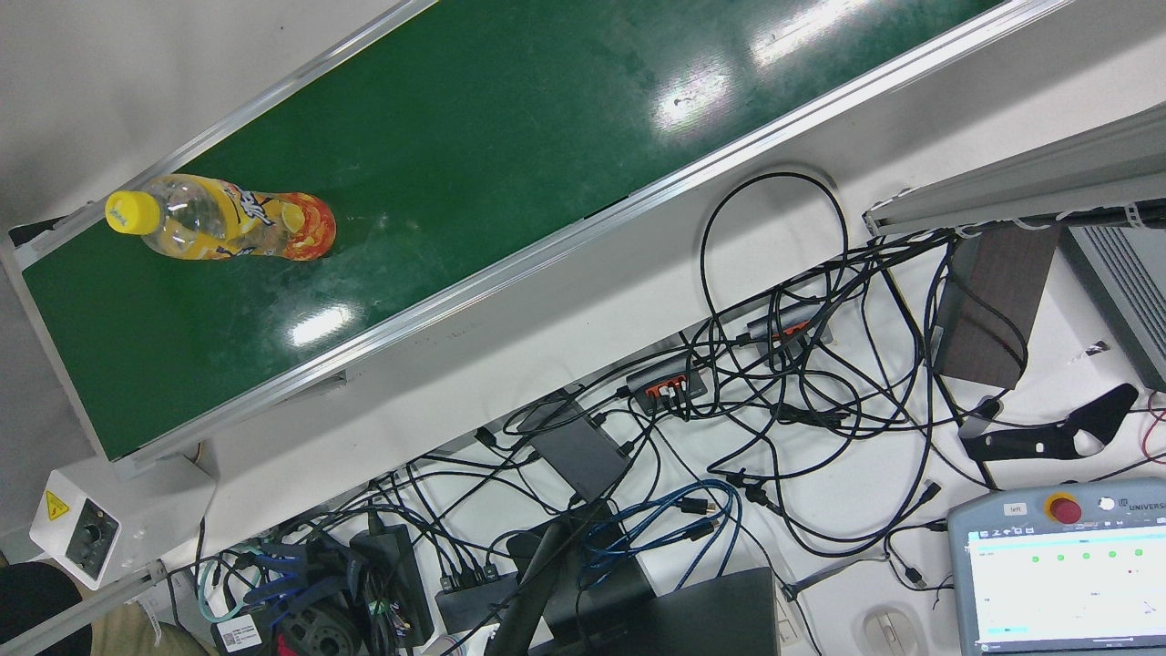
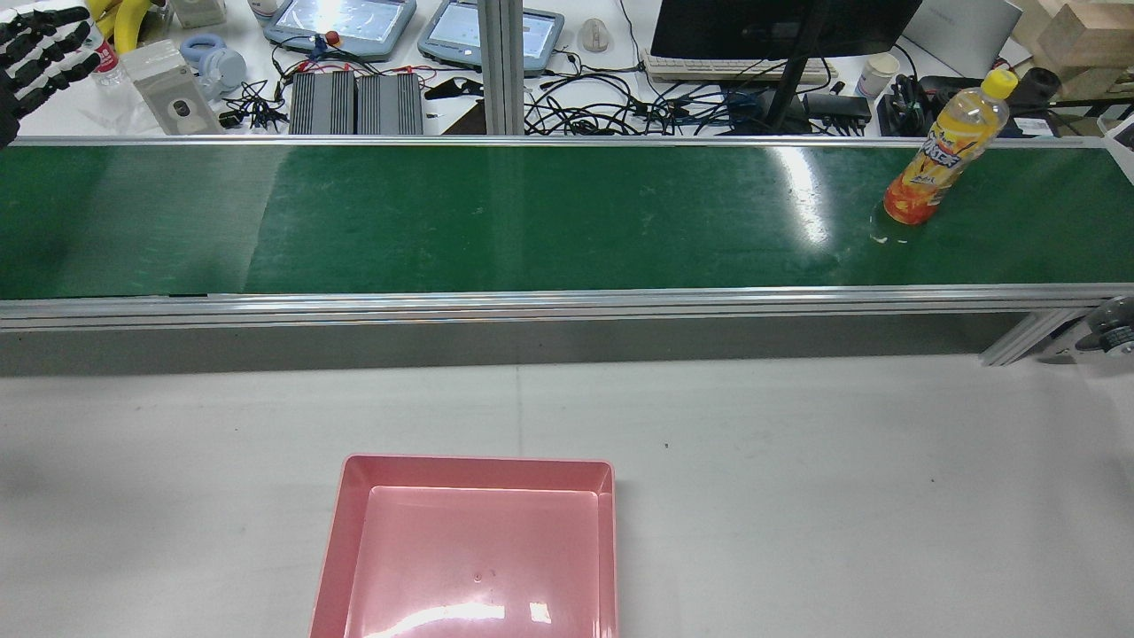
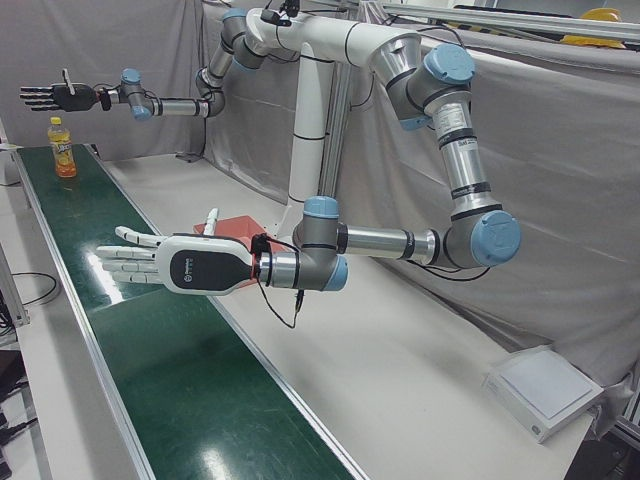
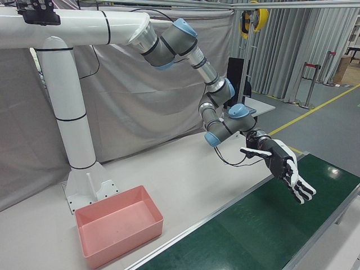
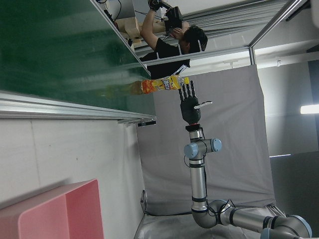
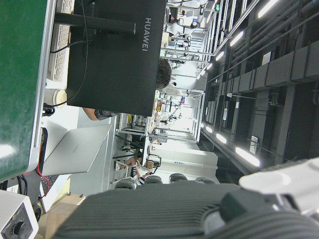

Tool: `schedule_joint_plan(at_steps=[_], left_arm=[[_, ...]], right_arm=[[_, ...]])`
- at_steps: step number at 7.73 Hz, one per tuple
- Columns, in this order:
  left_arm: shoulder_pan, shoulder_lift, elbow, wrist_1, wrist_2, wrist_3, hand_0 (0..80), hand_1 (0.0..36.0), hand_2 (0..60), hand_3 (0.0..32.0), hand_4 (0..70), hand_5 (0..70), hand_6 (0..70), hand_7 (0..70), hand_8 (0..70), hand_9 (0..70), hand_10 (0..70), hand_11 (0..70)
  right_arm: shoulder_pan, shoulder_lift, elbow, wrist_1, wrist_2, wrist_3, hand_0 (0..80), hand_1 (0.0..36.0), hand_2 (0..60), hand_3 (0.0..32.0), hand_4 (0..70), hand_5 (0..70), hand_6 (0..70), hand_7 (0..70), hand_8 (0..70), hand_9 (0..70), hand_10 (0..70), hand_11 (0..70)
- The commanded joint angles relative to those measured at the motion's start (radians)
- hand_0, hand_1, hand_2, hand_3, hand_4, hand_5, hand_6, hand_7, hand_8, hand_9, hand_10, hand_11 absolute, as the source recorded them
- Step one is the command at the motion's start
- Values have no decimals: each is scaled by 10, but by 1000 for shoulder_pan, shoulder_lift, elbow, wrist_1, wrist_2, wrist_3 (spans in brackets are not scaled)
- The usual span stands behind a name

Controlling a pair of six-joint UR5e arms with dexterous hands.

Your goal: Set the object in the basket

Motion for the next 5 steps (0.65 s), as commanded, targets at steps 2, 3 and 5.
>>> schedule_joint_plan(at_steps=[2,3,5], left_arm=[[20,-1,0,9,-2,0,552,26,0,0,143,191,11,7,25,27,40,69],[20,-1,1,9,-2,0,552,24,0,0,142,185,11,6,23,25,36,65],[20,-1,0,12,-2,0,553,25,0,0,147,190,13,6,24,25,37,66]], right_arm=[[0,0,-2,1,0,0,0,0,0,0,0,0,0,0,0,0,0,0],[0,0,-2,0,0,0,0,0,0,0,0,0,0,0,0,0,0,0],[0,0,-4,1,0,0,0,0,0,0,0,0,0,0,0,0,0,0]])
